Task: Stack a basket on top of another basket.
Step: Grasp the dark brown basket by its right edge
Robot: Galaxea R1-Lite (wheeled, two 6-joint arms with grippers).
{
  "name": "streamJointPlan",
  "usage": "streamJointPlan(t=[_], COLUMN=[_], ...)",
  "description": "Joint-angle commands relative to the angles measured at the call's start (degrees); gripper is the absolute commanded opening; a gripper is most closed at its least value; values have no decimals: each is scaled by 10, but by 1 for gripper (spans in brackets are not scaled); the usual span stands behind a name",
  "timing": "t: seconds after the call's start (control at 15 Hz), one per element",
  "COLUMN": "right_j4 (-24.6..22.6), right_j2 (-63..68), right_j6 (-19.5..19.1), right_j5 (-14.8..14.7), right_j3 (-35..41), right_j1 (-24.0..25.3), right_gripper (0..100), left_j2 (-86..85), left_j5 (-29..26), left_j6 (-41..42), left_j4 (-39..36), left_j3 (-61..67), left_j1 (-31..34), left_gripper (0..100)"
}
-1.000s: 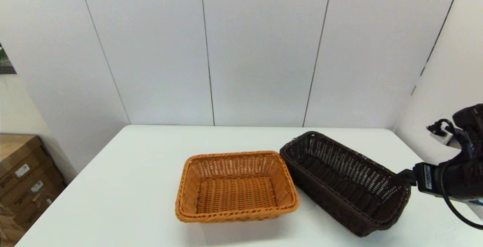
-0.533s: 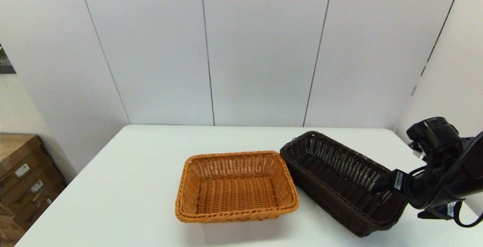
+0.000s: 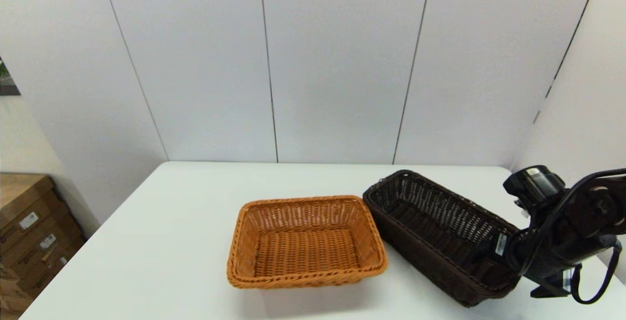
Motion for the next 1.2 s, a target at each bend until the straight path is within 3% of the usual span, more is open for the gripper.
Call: streamJointPlan(t=[0.07,0.47,1.2], right_j4=[-19,-50,-49], right_j2=[37,63,57], right_j6=[3,11,24], right_j5=[1,2,0], right_j3=[-1,-1,-9], right_j1=[-1,-4,-14], right_gripper=[100,100,100], left_j2=[1,1,1], left_j5=[0,0,0], left_j6=[0,0,0], left_j4=[0,0,0], left_j3=[0,0,0], left_j1=[1,1,0], left_gripper=[100,100,100])
